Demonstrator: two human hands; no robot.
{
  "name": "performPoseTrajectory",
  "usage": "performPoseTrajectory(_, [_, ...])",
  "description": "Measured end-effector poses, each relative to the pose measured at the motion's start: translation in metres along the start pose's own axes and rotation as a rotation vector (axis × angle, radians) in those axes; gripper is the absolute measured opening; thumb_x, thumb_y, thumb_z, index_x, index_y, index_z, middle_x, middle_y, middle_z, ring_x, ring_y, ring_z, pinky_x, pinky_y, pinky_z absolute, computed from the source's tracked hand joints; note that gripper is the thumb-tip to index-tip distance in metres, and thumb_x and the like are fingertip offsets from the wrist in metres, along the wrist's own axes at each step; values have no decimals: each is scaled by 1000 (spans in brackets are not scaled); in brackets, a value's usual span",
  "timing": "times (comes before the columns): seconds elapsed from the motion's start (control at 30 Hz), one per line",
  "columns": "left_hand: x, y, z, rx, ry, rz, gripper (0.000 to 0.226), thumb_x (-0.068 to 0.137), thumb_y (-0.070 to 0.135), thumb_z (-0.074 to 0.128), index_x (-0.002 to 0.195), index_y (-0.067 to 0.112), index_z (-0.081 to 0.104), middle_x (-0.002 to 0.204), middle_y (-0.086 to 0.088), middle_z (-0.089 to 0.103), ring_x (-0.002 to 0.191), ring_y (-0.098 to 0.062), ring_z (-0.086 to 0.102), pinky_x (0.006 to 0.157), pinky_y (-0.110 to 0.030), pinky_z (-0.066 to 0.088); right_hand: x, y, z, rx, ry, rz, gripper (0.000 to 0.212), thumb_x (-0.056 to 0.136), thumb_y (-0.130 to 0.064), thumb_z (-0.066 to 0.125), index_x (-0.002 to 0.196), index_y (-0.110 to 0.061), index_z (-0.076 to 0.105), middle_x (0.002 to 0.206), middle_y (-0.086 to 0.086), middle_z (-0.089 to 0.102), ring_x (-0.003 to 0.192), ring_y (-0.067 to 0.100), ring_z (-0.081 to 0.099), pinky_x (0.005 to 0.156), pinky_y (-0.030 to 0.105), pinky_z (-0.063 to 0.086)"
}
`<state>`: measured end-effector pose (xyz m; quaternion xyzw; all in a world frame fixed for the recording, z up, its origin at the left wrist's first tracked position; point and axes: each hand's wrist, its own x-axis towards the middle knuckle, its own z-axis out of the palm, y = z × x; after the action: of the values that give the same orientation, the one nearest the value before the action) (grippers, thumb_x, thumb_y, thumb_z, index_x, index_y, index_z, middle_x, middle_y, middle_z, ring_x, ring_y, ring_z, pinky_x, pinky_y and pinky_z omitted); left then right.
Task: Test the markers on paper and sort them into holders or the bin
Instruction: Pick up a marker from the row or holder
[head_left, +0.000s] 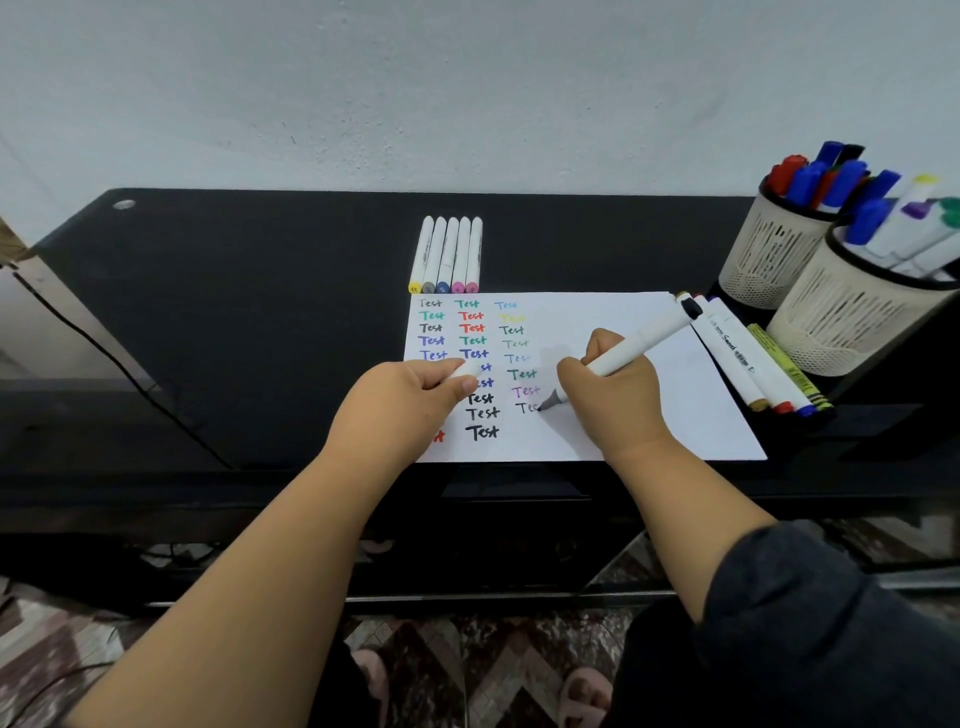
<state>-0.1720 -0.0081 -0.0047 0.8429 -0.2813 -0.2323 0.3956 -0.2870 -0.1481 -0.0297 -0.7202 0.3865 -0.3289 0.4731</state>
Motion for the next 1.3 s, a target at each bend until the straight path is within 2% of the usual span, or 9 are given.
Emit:
performPoseTrajectory(0.07, [0,0,0,2,0,2,35,89,42,58,124,35,59,86,26,51,66,4,53,58,-13,36,0,0,0,9,-1,-1,39,81,-1,51,59,-17,23,55,-3,24,44,6,26,41,13,21])
performPoseTrajectory(0.23, [1,-1,0,4,1,12,36,89,42,59,124,34,60,116,14,61,73,7,51,61,-12,37,0,0,1,-2,28,9,37,81,-2,51,61,-17,23,57,-2,24,43,6,25,39,14,20])
performPoseTrajectory(0.67, [1,-4,1,-43,-18,8,30,87,41,62,117,37,63,81,31,54,82,-6,64,74,-18,48,0,0,-1,57,21,35,39,81,-1,51,60,-17,23,54,-4,26,51,10,28,40,12,20])
performPoseTrajectory(0.77, [1,-6,0,-80,-52,5,28,85,41,65,113,38,66,93,26,63,86,-10,66,82,-27,52,1,-2,-3,153,59,87,38,80,0,51,59,-17,24,43,-13,27,41,4,26,40,12,22])
performPoseTrajectory(0.87, [2,-6,0,-110,-92,31,27,83,39,68,109,40,67,101,24,64,95,-13,65,85,-24,50,3,-5,-4,270,54,117,41,80,-3,54,57,-20,25,44,-13,26,48,10,24,48,22,24])
performPoseTrajectory(0.93, [2,-5,1,-129,-124,55,25,83,37,68,108,41,67,104,25,62,98,-7,61,84,-20,48,3,-8,-2,351,28,107,44,81,-4,57,55,-21,26,48,-8,28,52,15,23,49,25,23])
performPoseTrajectory(1.07, [3,-5,2,-153,-154,78,22,82,36,69,104,41,68,114,23,62,106,-1,55,94,-29,47,-2,-13,3,469,-32,89,46,85,-3,58,57,-19,26,47,-6,29,48,15,27,43,22,24])
performPoseTrajectory(1.2, [3,-4,3,-202,-195,108,22,82,32,70,102,41,69,104,27,64,88,8,57,73,-17,44,-5,-15,7,485,-73,82,45,86,-3,59,58,-18,27,48,-3,30,44,12,27,44,22,26])
performPoseTrajectory(1.3, [0,-4,3,-246,-233,141,19,82,28,70,94,43,70,93,31,66,83,18,57,68,-9,41,-8,-15,9,465,-140,72,43,87,-6,62,58,-18,31,51,3,37,45,15,33,48,24,31])
